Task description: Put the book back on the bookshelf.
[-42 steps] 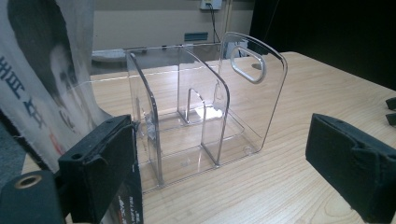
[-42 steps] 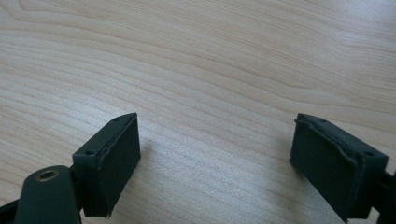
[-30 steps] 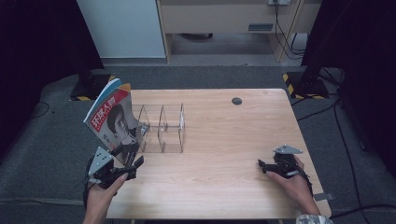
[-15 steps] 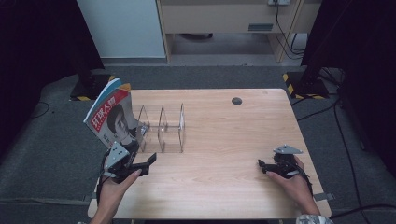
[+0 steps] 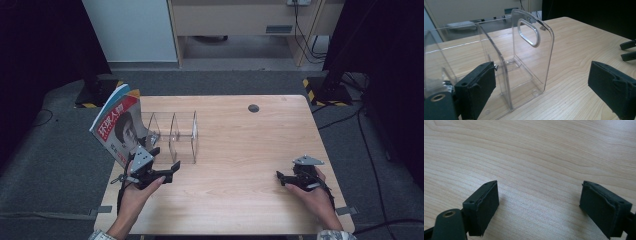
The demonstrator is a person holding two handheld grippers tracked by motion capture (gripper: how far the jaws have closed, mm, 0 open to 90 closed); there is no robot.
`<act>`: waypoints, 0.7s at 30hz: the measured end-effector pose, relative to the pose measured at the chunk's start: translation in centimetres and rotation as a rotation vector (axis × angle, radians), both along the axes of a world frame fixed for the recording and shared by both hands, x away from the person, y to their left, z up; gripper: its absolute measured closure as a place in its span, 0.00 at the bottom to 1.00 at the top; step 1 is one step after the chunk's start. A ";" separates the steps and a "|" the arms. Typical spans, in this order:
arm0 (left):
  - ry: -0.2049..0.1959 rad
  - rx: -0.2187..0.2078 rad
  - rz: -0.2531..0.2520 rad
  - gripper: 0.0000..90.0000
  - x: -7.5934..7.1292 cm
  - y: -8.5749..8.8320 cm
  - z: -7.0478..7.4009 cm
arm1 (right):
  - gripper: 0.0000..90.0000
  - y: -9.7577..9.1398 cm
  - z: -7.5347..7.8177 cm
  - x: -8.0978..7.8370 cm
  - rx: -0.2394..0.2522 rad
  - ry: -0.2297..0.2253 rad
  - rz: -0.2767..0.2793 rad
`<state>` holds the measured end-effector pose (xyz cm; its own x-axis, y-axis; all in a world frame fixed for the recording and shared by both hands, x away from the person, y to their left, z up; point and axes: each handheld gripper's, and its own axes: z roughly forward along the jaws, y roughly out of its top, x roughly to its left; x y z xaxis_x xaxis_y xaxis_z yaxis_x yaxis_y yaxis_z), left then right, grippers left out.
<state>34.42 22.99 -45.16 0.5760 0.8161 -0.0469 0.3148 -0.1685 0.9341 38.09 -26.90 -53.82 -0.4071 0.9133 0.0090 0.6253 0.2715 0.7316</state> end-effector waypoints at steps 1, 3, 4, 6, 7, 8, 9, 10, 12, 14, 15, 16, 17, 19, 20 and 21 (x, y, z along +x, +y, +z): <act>0.002 0.002 -0.004 0.08 0.1 -0.2 -0.1 | 0.18 0.0 0.0 0.0 0.000 -0.001 -0.002; 0.006 0.004 -0.017 0.08 0.3 -0.6 -0.1 | 0.17 0.0 0.0 0.0 0.000 -0.001 -0.002; 0.007 0.007 -0.028 0.08 0.3 -1.0 -0.2 | 0.17 0.0 0.0 0.0 0.000 0.000 -0.002; 0.014 0.009 -0.041 0.07 0.4 -1.4 -0.2 | 0.17 0.0 0.0 0.0 0.000 -0.001 -0.002; 0.018 0.009 -0.050 0.06 0.5 -1.6 -0.3 | 0.17 0.0 0.0 0.0 -0.001 -0.001 -0.001; 0.023 0.012 -0.061 0.06 0.6 -1.9 -0.4 | 0.17 0.0 0.0 0.0 -0.001 -0.001 -0.001; 0.028 0.016 -0.069 0.05 0.7 -2.2 -0.5 | 0.17 0.0 0.0 0.0 -0.002 -0.001 -0.001; 0.034 0.019 -0.077 0.04 0.7 -2.4 -0.6 | 0.17 0.0 0.0 0.0 0.000 0.000 -0.003; 0.042 0.031 -0.092 0.03 0.8 -3.0 -0.8 | 0.16 0.0 0.0 0.0 -0.001 0.000 -0.002; 0.047 0.034 -0.107 0.02 0.9 -3.6 -1.0 | 0.16 0.0 0.0 0.0 0.000 0.002 -0.005; 0.048 0.038 -0.114 0.02 0.9 -3.8 -1.0 | 0.15 0.0 0.0 0.0 -0.001 0.005 -0.001; 0.051 0.042 -0.119 0.02 0.9 -4.1 -1.1 | 0.15 0.1 0.0 0.0 -0.002 0.005 -0.003; 0.054 0.047 -0.129 0.02 1.0 -4.5 -1.2 | 0.15 0.1 0.0 0.0 -0.002 0.007 -0.002; 0.061 0.053 -0.138 0.02 1.1 -5.0 -1.4 | 0.13 0.1 0.0 0.0 -0.003 0.008 -0.002; 0.064 0.058 -0.145 0.02 1.1 -5.2 -1.5 | 0.13 0.1 0.0 0.0 -0.004 0.008 -0.003; 0.068 0.060 -0.151 0.02 1.2 -5.5 -1.6 | 0.12 0.1 0.0 0.0 -0.005 0.009 -0.003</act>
